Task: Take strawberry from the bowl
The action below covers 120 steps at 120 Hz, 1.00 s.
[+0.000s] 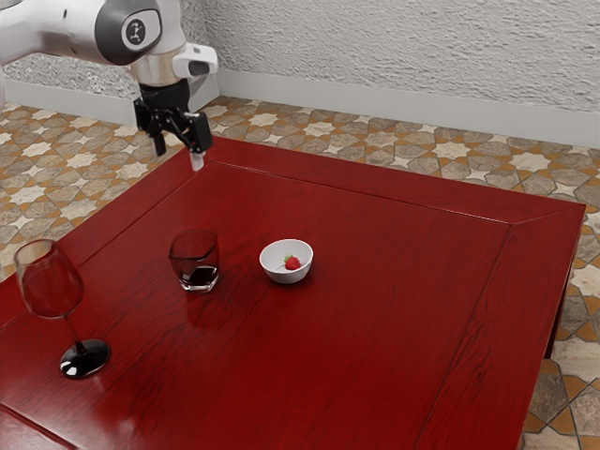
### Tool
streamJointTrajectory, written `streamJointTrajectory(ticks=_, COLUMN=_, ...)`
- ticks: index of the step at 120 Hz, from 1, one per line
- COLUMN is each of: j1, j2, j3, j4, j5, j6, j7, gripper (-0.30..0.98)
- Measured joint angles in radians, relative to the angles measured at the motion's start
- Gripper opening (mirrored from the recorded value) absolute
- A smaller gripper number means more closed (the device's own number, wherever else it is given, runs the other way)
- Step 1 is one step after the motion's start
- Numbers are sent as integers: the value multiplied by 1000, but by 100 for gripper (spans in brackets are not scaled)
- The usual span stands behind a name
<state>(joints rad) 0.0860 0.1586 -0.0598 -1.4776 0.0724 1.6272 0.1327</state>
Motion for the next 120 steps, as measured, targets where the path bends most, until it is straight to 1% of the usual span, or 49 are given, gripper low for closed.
streamJointTrajectory(ticks=26, j1=-7, j2=1, j3=-4, j4=0, j5=7, j6=15, j7=13, gripper=69)
streamJointTrajectory(ticks=32, j1=-14, j2=18, j3=-7, j4=10, j5=7, j6=20, j7=40, gripper=69)
streamJointTrajectory(ticks=44, j1=-30, j2=101, j3=-10, j4=71, j5=5, j6=63, j7=187, gripper=69)
streamJointTrajectory(ticks=48, j1=-35, j2=157, j3=-23, j4=128, j5=7, j6=83, j7=243, gripper=69)
streamJointTrajectory(ticks=55, j1=-58, j2=240, j3=-37, j4=191, j5=30, j6=112, j7=333, gripper=69)
streamJointTrajectory(ticks=72, j1=-66, j2=325, j3=-43, j4=228, j5=55, j6=165, j7=520, gripper=69)
streamJointTrajectory(ticks=87, j1=-68, j2=469, j3=-51, j4=329, j5=68, j6=217, j7=677, gripper=69)
streamJointTrajectory(ticks=108, j1=-79, j2=556, j3=-76, j4=356, j5=79, j6=253, j7=897, gripper=69)
streamJointTrajectory(ticks=114, j1=-78, j2=579, j3=-78, j4=355, j5=98, j6=257, j7=949, gripper=68)
streamJointTrajectory(ticks=120, j1=-75, j2=603, j3=-78, j4=356, j5=114, j6=260, j7=997, gripper=64)
